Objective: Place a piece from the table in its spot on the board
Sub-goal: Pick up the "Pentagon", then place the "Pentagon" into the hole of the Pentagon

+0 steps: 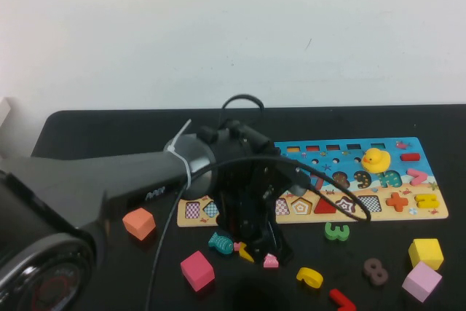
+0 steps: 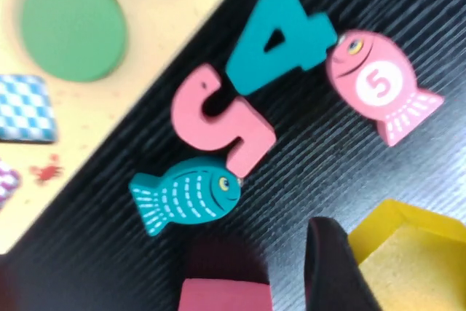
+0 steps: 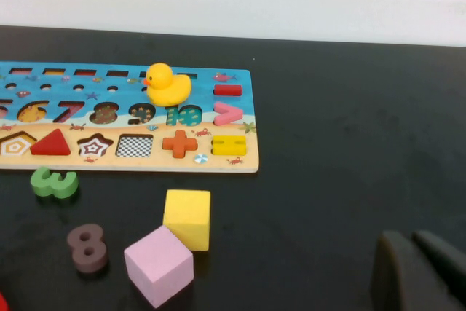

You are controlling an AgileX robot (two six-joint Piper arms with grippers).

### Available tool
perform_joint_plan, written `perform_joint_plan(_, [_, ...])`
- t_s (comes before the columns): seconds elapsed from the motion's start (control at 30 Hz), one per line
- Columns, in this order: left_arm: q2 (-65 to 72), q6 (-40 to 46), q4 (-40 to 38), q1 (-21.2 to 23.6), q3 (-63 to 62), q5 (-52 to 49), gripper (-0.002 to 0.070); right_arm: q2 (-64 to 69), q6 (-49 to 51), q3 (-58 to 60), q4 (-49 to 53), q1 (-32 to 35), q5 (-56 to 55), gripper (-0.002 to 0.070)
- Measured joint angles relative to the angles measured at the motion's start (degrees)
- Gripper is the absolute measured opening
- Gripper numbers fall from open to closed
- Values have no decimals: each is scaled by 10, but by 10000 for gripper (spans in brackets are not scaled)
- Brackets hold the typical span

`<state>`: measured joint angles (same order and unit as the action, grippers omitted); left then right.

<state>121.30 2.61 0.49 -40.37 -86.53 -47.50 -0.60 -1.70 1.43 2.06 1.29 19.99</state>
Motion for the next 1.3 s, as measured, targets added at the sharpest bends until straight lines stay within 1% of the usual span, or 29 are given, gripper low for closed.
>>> perform_joint_plan(0.27, [-5,3,5,0,-48,-28,308,0,0,0,0,0,0,19])
perform_joint_plan(0.57, [-5,7,15,0,-95,-34,308,0,0,0,0,0,0,19])
perform_joint_plan(1.0, [-5,7,12,0,-102,-18,308,0,0,0,0,0,0,19])
perform_joint_plan(1.17, [7,7,-5,0,-103,-3,308,0,0,0,0,0,0,19])
perform_joint_plan(1.3, [44,7,-5,-1,-136,-20,308,0,0,0,0,0,0,19])
